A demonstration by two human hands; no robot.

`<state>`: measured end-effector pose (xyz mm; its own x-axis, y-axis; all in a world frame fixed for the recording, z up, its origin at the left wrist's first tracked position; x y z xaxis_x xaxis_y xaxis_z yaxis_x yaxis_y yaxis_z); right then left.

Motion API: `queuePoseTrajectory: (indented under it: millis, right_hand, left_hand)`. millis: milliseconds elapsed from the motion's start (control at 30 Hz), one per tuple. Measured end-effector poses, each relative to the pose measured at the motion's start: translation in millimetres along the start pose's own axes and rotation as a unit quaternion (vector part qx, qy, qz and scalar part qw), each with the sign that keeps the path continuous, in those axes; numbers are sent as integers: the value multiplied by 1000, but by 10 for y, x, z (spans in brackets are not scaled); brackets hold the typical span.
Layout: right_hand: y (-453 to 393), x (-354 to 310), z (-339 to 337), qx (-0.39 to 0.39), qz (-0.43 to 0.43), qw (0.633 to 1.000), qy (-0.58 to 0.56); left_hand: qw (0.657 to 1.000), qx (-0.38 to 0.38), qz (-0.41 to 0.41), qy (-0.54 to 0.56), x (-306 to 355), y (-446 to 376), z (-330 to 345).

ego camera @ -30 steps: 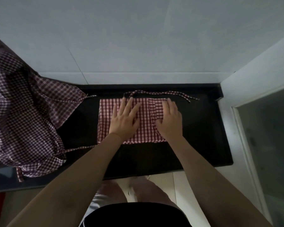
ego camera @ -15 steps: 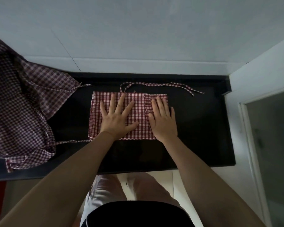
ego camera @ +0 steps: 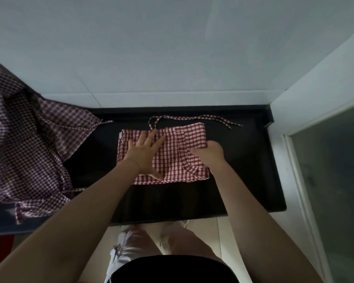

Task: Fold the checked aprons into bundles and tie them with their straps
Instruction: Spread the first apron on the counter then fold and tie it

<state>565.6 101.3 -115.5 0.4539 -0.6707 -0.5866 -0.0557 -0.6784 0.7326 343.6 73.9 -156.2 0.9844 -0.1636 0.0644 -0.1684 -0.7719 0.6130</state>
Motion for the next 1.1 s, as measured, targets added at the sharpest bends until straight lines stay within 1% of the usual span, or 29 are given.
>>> queuePoseTrajectory:
  millis: [67, 167, 233, 300, 367, 400, 433, 467, 500, 567, 600, 700, 800, 867, 900, 1000, 1033, 1067, 1100]
  right_hand:
    - [99, -128, -69, 10, -44, 999, 12]
    - [231, -291, -126, 17, -88, 992, 85]
    - [288, -329, -153, 44, -104, 983, 147]
    - [303, -312, -181, 98, -116, 969, 193]
    - [322, -295, -167, 153, -128, 951, 235]
    - [333, -294, -145, 172, -132, 944, 248]
    - [350, -310, -84, 181, -136, 940, 256]
    - [372, -334, -16, 184, -138, 937, 262]
    - [395, -367, 76, 180, -142, 937, 265]
    - [441, -444, 317, 157, -147, 942, 259]
    - [464, -478, 447, 141, -151, 944, 257]
    - [487, -494, 834, 81, -163, 949, 257]
    - [442, -448, 1084, 58, -173, 954, 238]
    - [399, -413, 1168, 36, -176, 954, 239]
    - [382, -404, 1199, 10, -174, 953, 249]
    - [336, -393, 1213, -90, -149, 938, 300]
    - [337, -405, 1173, -109, -148, 934, 306]
    - [338, -417, 1116, -107, -155, 937, 296]
    - [349, -425, 1041, -83, -165, 943, 276]
  left_hand:
    - [1000, 4, -8, -3, 183, -49, -16]
    - [1000, 20, 7, 17, 507, -159, -63]
    - [996, 45, 32, 66, 658, -198, -86]
    - [984, 99, 45, 140, 649, -160, -87]
    - [966, 192, 3, 174, 489, -27, -59]
    - [955, 238, -40, 174, 396, 47, -37]
    - [943, 259, -85, 191, 284, 129, -5]
    - [933, 246, -119, 232, 203, 188, 23]
    - [927, 204, -138, 281, 142, 233, 47]
    - [921, 111, -122, 352, 60, 266, 109]
    - [915, 90, -108, 377, 28, 281, 121]
    - [889, 76, -93, 442, -53, 332, 96]
    - [847, 71, -92, 519, -143, 380, 123]
    - [826, 62, -111, 549, -206, 366, 170]
    - [805, 53, -127, 577, -237, 349, 189]
    - [696, 24, -172, 697, -262, 330, 180]
    - [687, 19, -174, 705, -256, 330, 168]
    - [704, 19, -165, 690, -257, 320, 162]
    - [730, 22, -154, 665, -254, 313, 165]
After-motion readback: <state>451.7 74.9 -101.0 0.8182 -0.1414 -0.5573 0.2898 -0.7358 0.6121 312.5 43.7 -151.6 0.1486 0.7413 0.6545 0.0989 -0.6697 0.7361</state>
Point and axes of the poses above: each hand's wrist, its own y-axis away from the middle knuckle, its own z-axis out of the palm, x = y × z, the point moved 1 cm from there along -y, towards the middle knuckle, and after that the axes turned 4 degrees about -x, right-handed, at the moved point
